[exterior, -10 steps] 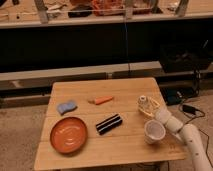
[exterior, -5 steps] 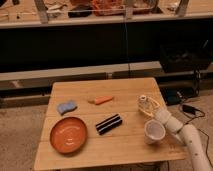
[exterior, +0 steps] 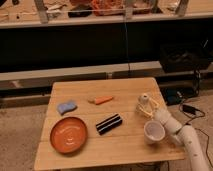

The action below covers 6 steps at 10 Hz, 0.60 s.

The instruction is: Stand the bottle upright

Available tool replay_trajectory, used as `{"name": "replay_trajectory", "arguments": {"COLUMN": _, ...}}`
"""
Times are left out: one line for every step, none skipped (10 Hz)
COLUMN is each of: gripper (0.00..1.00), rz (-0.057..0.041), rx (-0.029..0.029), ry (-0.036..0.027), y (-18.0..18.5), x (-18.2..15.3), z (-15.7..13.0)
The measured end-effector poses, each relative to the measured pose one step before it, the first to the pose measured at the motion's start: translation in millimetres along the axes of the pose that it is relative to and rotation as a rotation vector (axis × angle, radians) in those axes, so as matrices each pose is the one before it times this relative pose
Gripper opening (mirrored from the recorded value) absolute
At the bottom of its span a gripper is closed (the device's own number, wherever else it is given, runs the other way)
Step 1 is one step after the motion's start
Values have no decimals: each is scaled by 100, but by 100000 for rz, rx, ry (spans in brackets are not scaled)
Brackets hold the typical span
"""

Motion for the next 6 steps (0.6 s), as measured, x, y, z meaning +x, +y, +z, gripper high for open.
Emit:
{"name": "replay_trajectory", "arguments": {"gripper": 4, "rz": 1135, "rx": 338, "ry": 1031, "y": 152, "x": -102, "z": 167}}
{"name": "replay_trajectory", "arguments": {"gripper": 14, "rz": 1643, "rx": 881, "ry": 1928, "y": 45, "x": 9, "z": 114}}
{"name": "replay_trajectory", "arguments": {"gripper": 22, "rz": 1246, "rx": 397, "ry": 1289, "y": 65, "x": 23, "z": 22}}
{"name": "replay_trajectory", "arguments": {"gripper": 35, "rz": -958, "rx": -1045, "ry": -844, "y": -204, "x": 290, "z": -319}}
{"name": "replay_trajectory", "arguments": {"gripper": 45, "rz": -1685, "rx": -1306, "ry": -1273, "y": 143, "x": 1, "z": 73}}
{"name": "replay_trajectory", "arguments": {"gripper": 53, "rz": -945, "rx": -405, "ry": -680, "y": 81, "x": 82, "z": 184}}
